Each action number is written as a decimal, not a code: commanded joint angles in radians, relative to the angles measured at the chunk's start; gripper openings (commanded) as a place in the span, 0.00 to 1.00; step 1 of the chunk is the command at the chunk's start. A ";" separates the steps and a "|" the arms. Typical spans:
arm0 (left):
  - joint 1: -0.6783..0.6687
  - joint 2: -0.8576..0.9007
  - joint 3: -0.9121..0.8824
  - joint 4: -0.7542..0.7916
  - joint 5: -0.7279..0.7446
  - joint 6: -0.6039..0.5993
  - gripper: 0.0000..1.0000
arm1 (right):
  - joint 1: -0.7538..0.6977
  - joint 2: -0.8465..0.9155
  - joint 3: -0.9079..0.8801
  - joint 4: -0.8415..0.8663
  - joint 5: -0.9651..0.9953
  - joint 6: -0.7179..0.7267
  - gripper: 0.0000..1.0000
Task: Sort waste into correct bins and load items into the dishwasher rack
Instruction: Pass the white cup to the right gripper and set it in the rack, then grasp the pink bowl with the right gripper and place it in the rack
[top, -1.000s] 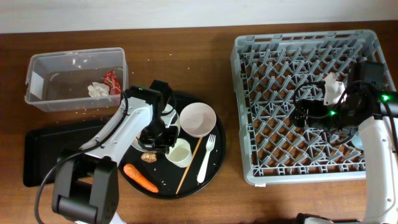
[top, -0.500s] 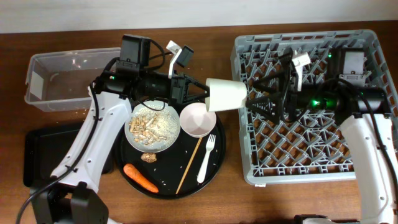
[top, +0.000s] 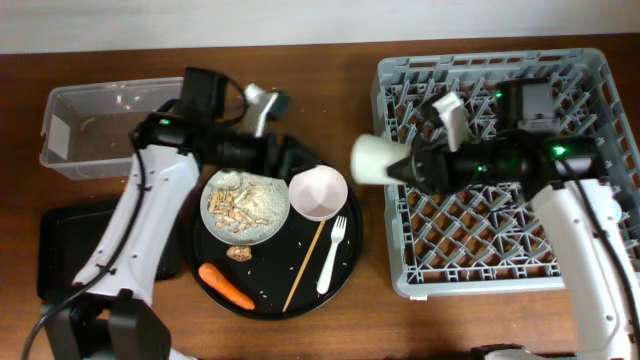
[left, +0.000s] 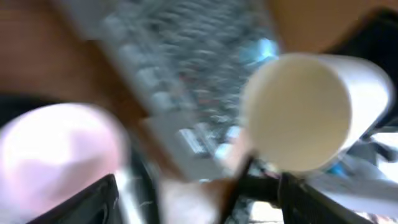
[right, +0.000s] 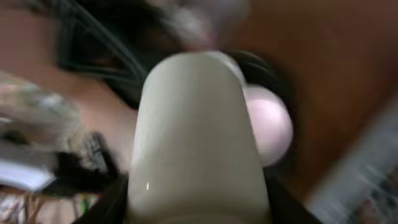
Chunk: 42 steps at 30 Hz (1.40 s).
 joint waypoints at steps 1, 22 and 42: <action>0.092 0.001 -0.003 -0.141 -0.525 -0.034 0.86 | -0.156 -0.005 0.138 -0.112 0.524 0.153 0.27; 0.123 0.002 -0.003 -0.146 -0.452 -0.033 0.99 | -0.439 0.170 0.303 -0.275 0.401 0.194 0.99; 0.190 0.002 -0.003 -0.239 -0.819 -0.250 0.99 | 0.459 0.720 0.301 0.037 0.752 0.435 0.27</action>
